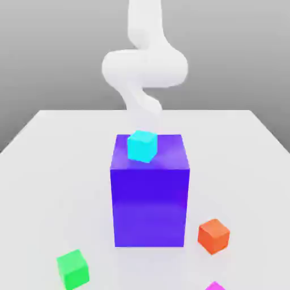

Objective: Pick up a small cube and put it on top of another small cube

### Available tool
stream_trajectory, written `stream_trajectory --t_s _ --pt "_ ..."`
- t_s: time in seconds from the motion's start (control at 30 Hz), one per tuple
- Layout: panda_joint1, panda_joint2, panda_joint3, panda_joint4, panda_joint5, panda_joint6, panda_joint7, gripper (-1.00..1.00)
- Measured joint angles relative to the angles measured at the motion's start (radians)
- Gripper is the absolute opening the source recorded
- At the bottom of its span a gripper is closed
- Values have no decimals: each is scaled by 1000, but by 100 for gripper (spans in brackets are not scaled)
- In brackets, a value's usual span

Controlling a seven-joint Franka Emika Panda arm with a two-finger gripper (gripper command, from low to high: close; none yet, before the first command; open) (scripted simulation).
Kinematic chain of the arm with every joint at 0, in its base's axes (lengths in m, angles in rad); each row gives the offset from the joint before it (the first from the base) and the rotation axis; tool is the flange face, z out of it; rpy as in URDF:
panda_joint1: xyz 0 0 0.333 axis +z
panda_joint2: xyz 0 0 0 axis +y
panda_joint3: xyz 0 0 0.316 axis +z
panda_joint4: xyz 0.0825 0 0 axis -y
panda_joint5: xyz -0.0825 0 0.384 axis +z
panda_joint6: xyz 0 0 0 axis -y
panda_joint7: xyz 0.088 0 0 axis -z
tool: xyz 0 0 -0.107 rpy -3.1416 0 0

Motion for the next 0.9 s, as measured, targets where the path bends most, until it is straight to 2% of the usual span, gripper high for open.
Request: stream_trajectory --t_s 0.57,0.9 --pt "124 623 3 51 34 160 -270 0" --pt "166 985 30 81 1 254 -391 0"
